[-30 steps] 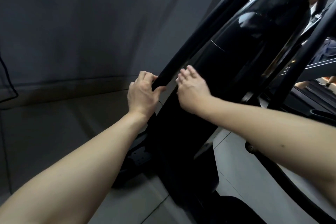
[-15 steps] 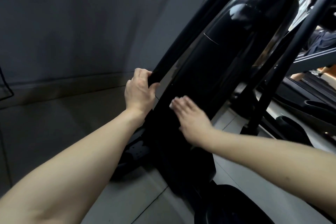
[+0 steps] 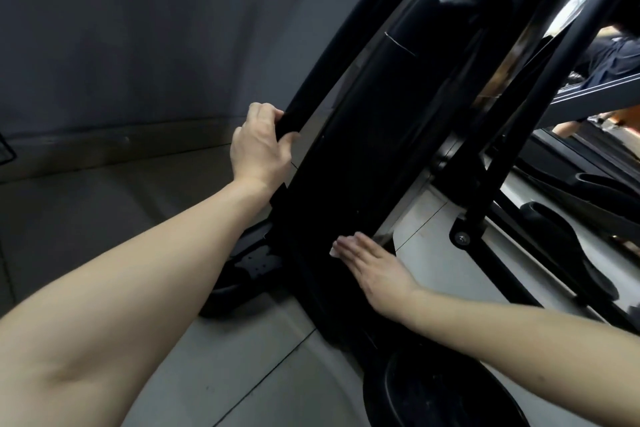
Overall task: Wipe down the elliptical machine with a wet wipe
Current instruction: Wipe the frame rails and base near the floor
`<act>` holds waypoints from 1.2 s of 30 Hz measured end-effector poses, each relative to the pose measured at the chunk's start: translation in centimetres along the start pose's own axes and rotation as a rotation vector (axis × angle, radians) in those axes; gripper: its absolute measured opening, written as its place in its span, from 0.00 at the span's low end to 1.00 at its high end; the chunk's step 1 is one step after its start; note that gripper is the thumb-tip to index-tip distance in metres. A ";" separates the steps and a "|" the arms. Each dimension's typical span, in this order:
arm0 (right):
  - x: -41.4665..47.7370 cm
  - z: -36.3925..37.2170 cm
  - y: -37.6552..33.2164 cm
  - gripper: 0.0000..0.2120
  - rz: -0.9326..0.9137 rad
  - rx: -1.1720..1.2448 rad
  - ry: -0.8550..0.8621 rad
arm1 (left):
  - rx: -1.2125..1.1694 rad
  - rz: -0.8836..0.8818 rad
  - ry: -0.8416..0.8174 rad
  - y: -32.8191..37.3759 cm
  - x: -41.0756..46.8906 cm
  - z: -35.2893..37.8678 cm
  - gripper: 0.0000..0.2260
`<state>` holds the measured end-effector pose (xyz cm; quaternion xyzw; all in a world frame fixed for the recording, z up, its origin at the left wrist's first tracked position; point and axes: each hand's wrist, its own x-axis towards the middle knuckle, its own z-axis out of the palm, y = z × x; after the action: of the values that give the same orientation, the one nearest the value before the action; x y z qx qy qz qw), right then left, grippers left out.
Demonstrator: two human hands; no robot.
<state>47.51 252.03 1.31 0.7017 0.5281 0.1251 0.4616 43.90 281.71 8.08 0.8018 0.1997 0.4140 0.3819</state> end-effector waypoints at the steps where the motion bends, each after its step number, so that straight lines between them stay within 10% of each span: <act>1: -0.1 -0.5 0.9 0.35 0.039 0.004 0.047 | 0.002 0.002 -0.004 0.0 0.0 0.0 0.13; 9: 1.5 -4.5 7.0 0.33 0.324 0.043 0.274 | 0.001 0.024 -0.005 -0.4 -0.2 0.3 0.14; 20: 5.8 -0.4 1.6 0.29 -0.076 0.046 0.017 | -0.046 0.013 -0.069 -0.1 -0.1 -0.2 0.13; 28: 1.1 -4.0 4.0 0.10 0.191 0.713 0.729 | -0.117 0.003 -0.141 -0.2 0.1 -1.2 0.11; 36: 2.4 -11.7 0.2 0.07 0.351 1.415 0.582 | -0.187 -0.011 -0.319 -1.7 0.2 -3.5 0.10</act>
<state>40.91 260.12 7.09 0.8413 0.4632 0.0089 -0.2784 41.21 284.46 8.18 0.8172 0.1015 0.2963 0.4838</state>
